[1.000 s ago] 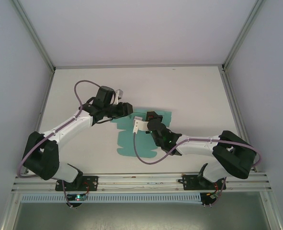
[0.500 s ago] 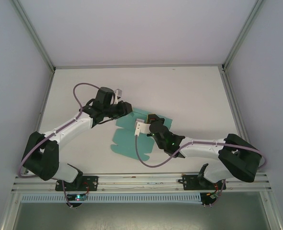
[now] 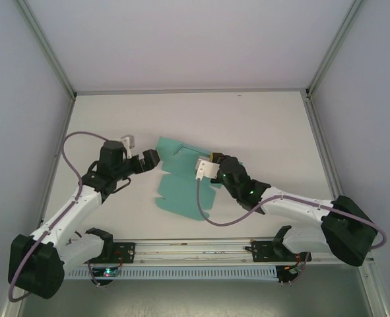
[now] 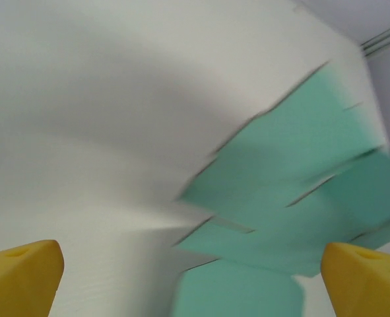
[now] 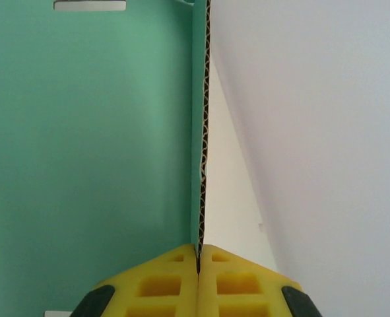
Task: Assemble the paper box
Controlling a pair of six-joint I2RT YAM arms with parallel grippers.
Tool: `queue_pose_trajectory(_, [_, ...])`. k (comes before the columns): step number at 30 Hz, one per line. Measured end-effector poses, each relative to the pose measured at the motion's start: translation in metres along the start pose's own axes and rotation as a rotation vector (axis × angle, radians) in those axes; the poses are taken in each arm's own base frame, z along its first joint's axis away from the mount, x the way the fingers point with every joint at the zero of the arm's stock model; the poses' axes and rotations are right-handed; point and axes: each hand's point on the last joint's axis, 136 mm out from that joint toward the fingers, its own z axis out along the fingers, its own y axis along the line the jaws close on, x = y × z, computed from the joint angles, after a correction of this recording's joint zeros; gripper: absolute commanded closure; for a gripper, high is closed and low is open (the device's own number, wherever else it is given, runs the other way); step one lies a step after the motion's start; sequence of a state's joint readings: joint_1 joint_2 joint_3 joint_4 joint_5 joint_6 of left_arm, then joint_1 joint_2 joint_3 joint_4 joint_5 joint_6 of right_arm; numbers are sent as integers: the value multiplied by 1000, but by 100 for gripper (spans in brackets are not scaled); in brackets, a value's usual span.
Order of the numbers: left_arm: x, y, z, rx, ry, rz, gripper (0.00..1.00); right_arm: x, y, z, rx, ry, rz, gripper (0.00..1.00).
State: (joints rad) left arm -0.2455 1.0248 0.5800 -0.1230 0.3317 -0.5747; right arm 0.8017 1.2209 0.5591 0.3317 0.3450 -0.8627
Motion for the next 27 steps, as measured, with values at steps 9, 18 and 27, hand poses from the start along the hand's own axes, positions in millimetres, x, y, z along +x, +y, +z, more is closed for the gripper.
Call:
queue_pose_trajectory(9, [32, -3, 32, 157, 121, 109, 33, -1, -5, 1, -191, -72, 159, 100])
queue_pose_trajectory(18, [39, -17, 54, 283, 201, 171, 59, 3, 11, 10, -294, -54, 209, 100])
queue_pose_trajectory(27, [41, -33, 51, 298, 181, 260, 86, 11, 5, 14, -281, -16, 266, 100])
